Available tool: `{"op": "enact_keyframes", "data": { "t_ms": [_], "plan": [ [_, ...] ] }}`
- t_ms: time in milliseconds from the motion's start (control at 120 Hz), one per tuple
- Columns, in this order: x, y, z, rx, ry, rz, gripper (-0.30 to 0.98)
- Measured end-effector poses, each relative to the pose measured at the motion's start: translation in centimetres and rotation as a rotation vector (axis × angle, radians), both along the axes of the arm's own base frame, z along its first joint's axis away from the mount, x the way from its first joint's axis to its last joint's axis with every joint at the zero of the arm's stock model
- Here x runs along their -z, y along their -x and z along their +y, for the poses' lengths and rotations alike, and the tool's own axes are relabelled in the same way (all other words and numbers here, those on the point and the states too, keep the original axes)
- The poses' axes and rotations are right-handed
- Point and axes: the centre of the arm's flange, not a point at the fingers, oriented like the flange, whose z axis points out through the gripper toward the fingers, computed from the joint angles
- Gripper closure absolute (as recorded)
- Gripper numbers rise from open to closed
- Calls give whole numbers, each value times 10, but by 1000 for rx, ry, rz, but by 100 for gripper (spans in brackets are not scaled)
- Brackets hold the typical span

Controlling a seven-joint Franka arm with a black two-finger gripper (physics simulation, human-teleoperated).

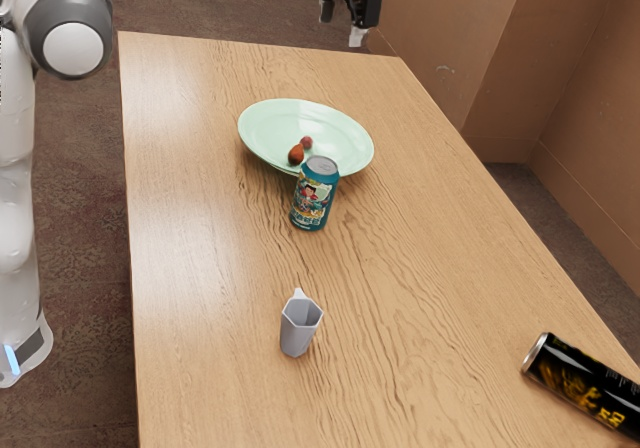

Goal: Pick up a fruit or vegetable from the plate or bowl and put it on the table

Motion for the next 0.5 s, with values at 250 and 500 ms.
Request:
{"op": "enact_keyframes", "data": {
  "t_ms": [250,500],
  "plan": [
    [71,-10,84,-369,86,148,0],
    [83,-20,78,-589,100,182,0]
  ]
}}
